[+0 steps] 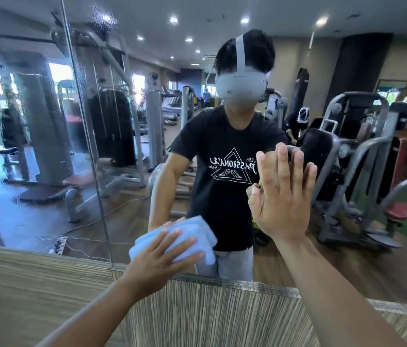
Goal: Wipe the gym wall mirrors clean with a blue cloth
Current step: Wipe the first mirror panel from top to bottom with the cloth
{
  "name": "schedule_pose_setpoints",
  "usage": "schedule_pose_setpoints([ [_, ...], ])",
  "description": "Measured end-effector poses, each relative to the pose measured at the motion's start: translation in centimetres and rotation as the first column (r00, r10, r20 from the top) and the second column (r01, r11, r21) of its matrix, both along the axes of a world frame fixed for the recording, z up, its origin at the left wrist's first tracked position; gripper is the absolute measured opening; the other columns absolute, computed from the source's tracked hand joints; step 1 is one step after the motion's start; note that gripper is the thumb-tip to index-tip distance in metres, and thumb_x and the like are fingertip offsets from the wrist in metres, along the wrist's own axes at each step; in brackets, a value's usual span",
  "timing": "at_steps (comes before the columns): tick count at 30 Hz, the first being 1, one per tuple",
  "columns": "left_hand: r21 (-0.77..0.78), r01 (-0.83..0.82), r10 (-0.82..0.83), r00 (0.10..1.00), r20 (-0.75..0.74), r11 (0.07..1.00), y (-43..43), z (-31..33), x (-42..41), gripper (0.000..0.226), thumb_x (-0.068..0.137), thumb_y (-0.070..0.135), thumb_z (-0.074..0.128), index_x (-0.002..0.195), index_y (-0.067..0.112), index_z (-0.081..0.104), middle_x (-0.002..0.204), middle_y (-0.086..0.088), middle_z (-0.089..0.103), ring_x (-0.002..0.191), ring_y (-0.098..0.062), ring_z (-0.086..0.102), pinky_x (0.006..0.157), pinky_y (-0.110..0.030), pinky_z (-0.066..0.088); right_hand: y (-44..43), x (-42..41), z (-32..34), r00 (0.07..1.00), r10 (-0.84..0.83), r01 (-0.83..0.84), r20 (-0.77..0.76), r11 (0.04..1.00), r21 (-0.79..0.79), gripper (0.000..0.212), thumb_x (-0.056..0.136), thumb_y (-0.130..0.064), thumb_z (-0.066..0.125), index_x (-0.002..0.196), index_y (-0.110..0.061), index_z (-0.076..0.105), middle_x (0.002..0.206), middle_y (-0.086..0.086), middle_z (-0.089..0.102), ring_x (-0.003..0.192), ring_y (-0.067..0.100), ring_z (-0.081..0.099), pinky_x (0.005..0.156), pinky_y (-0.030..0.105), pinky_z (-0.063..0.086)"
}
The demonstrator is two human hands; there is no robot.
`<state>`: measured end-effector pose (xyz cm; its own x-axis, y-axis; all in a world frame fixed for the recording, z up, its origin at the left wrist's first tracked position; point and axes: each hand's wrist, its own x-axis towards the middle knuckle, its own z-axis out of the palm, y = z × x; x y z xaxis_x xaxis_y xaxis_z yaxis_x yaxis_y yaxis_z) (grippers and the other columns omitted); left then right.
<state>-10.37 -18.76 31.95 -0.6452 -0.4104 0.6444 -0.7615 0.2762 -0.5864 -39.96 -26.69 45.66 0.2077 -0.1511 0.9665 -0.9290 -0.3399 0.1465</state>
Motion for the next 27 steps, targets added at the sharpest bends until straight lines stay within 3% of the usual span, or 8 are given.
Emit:
schedule_pose_setpoints([
  [3,0.024,-0.072,0.072,0.997,-0.023,0.997,0.7,0.3,2.9,0.071,0.092,0.016,0.051,0.157,0.033,0.028,0.155,-0.003,0.035,0.14,-0.038,0.033,0.125,-0.054,0.011,0.2,-0.1,0.1,1.0,0.012,-0.012,-0.001,1.0,0.006,0.06,0.105,-0.033,0.033,0.163,-0.02,0.024,0.166,0.018,0.025,0.152,0.045,0.023,0.124,0.063,0.014],
  [7,-0.004,-0.081,0.075,0.935,-0.347,0.997,0.6,6.6,3.3,0.062,0.092,0.021,0.047,0.152,0.025,0.032,0.156,-0.019,0.028,0.147,-0.05,0.016,0.122,-0.06,0.013,0.3,-0.1,0.1,1.0,0.025,-0.025,-0.009,0.999,0.026,0.06,0.104,-0.032,0.037,0.162,-0.019,0.028,0.167,0.018,0.021,0.153,0.046,0.021,0.123,0.065,0.015],
  [13,-0.133,-0.105,-0.073,0.449,-0.89,0.986,-1.3,19.1,-3.8,0.061,0.096,0.018,0.035,0.156,0.019,0.029,0.166,-0.014,0.01,0.153,-0.042,0.0,0.126,-0.043,0.003,0.7,-0.2,0.3,1.0,0.015,-0.013,-0.019,0.998,0.061,0.064,0.101,-0.031,0.045,0.162,-0.018,0.029,0.168,0.018,0.018,0.153,0.047,0.02,0.123,0.066,0.014],
  [15,-0.157,-0.094,-0.083,0.534,-0.841,0.983,-2.0,19.3,-6.0,0.064,0.094,0.011,0.04,0.156,0.018,0.028,0.166,-0.017,0.011,0.152,-0.047,0.003,0.125,-0.053,0.009,1.0,-0.2,0.4,1.0,0.009,-0.007,-0.018,0.997,0.073,0.065,0.101,-0.03,0.049,0.162,-0.018,0.03,0.168,0.018,0.02,0.153,0.046,0.02,0.123,0.065,0.016],
  [18,-0.117,-0.005,-0.055,0.865,-0.5,0.993,-2.1,15.3,-5.7,0.067,0.094,0.001,0.048,0.156,0.018,0.029,0.162,-0.021,0.026,0.149,-0.051,0.016,0.122,-0.059,0.018,1.7,-0.3,0.6,1.0,-0.001,0.003,-0.018,0.996,0.094,0.065,0.1,-0.031,0.051,0.161,-0.018,0.031,0.168,0.017,0.02,0.154,0.044,0.019,0.123,0.064,0.016],
  [20,-0.076,0.018,-0.042,0.941,-0.335,0.997,-1.3,12.6,-3.6,0.057,0.099,0.007,0.042,0.155,0.018,0.035,0.16,-0.02,0.031,0.148,-0.05,0.021,0.122,-0.057,0.021,2.1,-0.3,0.9,1.0,-0.002,0.004,-0.018,0.994,0.112,0.065,0.101,-0.032,0.05,0.161,-0.019,0.031,0.169,0.016,0.019,0.155,0.043,0.017,0.123,0.064,0.017],
  [24,-0.067,-0.082,0.048,0.911,-0.41,0.994,0.8,11.8,1.1,0.064,0.094,0.017,0.044,0.155,0.021,0.028,0.164,-0.014,0.016,0.152,-0.043,0.01,0.126,-0.05,0.008,3.1,-0.4,1.5,1.0,0.006,-0.004,-0.015,0.99,0.141,0.062,0.099,-0.032,0.045,0.159,-0.019,0.037,0.169,0.015,0.022,0.155,0.042,0.019,0.123,0.063,0.019],
  [27,-0.036,-0.103,0.045,0.683,-0.729,0.994,0.4,15.7,2.8,0.064,0.096,0.019,0.04,0.157,0.024,0.023,0.169,-0.005,0.003,0.154,-0.039,0.005,0.123,-0.056,0.015,3.7,-0.5,2.2,1.0,0.028,-0.026,-0.013,0.992,0.125,0.061,0.096,-0.029,0.048,0.156,-0.017,0.044,0.166,0.016,0.029,0.154,0.041,0.024,0.122,0.062,0.022],
])
